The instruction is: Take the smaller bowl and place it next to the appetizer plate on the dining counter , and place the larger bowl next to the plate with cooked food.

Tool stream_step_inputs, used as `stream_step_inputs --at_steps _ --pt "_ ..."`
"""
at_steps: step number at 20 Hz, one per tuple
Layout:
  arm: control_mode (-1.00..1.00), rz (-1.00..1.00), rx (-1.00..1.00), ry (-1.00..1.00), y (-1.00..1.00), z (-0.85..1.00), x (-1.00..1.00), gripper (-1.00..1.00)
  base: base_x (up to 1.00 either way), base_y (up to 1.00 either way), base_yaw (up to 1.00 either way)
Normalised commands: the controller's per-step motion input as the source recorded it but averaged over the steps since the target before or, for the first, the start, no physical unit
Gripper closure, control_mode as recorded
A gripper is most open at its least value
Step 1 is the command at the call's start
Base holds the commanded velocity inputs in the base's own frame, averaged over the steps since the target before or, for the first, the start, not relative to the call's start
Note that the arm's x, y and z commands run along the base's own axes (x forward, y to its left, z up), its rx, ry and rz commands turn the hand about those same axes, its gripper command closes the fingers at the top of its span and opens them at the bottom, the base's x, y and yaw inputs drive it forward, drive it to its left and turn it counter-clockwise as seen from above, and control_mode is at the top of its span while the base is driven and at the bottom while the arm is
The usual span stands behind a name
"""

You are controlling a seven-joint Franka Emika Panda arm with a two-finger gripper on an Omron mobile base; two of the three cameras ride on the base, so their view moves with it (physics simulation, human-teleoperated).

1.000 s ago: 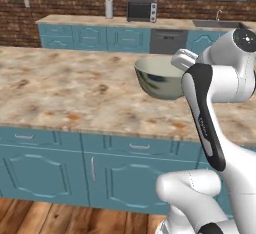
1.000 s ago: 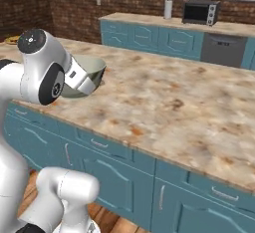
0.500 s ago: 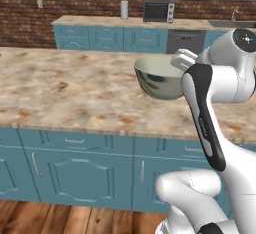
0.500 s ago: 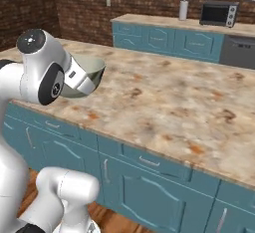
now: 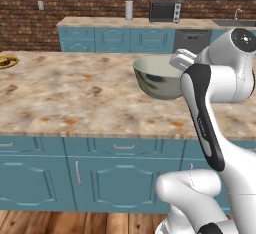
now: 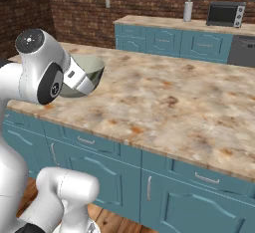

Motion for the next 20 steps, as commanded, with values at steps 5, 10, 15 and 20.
stream_step_inputs --at_steps 5,10,15,20 --pt "1.00 0.00 0.00 0.00 0.00 0.00 0.00 1.00 0.00 1.00 -0.22" --pt "1.00 0.00 0.00 0.00 0.00 0.00 0.00 1.00 0.00 1.00 -0.16" --pt "1.00 0.00 0.00 0.00 0.00 0.00 0.00 1.00 0.06 1.00 -0.21" --pt "1.00 0.00 0.00 0.00 0.00 0.00 0.00 1.00 0.04 1.00 -0.19"
